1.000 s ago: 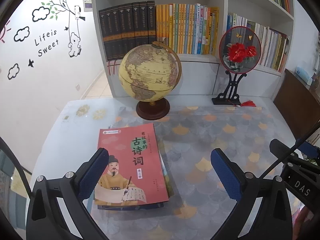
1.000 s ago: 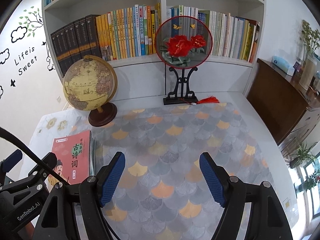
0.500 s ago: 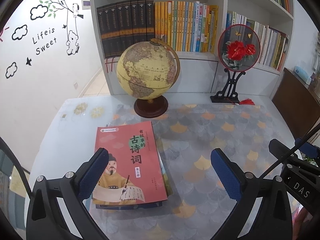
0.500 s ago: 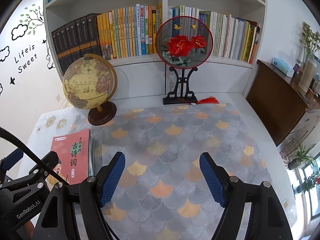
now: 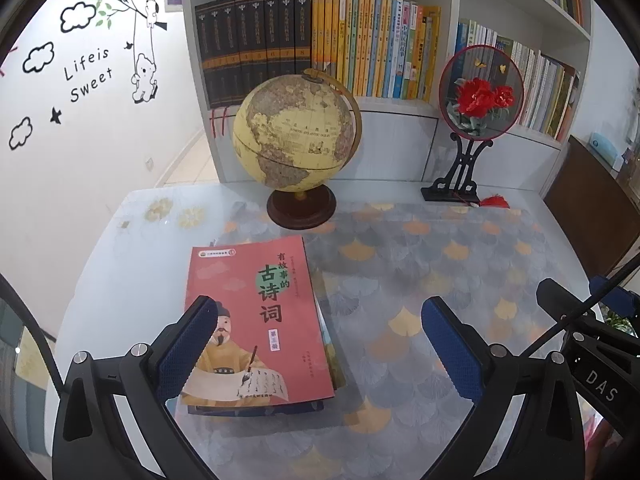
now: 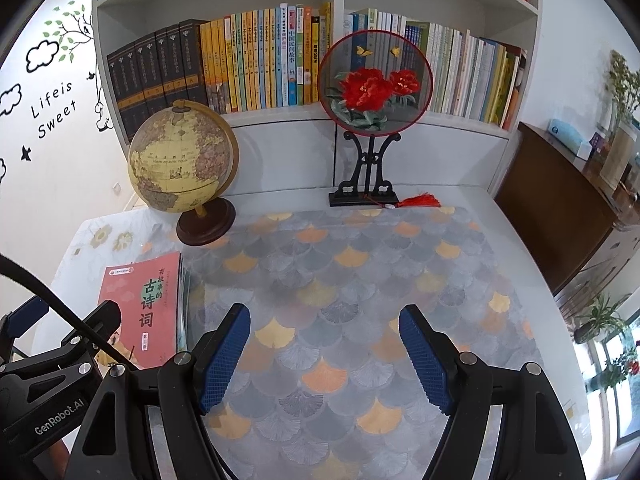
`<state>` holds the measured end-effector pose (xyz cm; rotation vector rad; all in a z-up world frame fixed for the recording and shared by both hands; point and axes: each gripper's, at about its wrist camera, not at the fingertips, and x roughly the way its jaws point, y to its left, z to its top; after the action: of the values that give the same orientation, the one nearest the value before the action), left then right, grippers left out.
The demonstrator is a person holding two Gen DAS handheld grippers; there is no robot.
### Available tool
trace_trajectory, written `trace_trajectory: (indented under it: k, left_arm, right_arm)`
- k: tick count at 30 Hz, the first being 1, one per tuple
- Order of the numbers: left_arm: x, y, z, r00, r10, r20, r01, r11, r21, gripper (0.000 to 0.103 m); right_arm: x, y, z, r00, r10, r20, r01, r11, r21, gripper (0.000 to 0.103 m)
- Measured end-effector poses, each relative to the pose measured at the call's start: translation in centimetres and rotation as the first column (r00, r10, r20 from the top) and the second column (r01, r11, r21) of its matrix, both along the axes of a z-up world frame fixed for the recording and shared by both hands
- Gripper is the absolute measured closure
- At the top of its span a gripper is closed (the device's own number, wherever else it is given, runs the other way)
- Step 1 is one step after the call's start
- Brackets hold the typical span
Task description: Organize books
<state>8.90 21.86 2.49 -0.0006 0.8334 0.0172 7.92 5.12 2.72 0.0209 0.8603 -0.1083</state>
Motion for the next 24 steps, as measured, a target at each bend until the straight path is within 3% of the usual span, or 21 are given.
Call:
trace_trajectory:
  k: [24]
  left_arm:
    - [-0.10,-0.19,0.04,0.999,-0.032,0.001,0.032,0.999,-0.008,0.001]
  right_arm:
    - [-0.15,0.58,-0.26,1.000,0.007,-0.004,-0.007,1.000,-0.026,0.028]
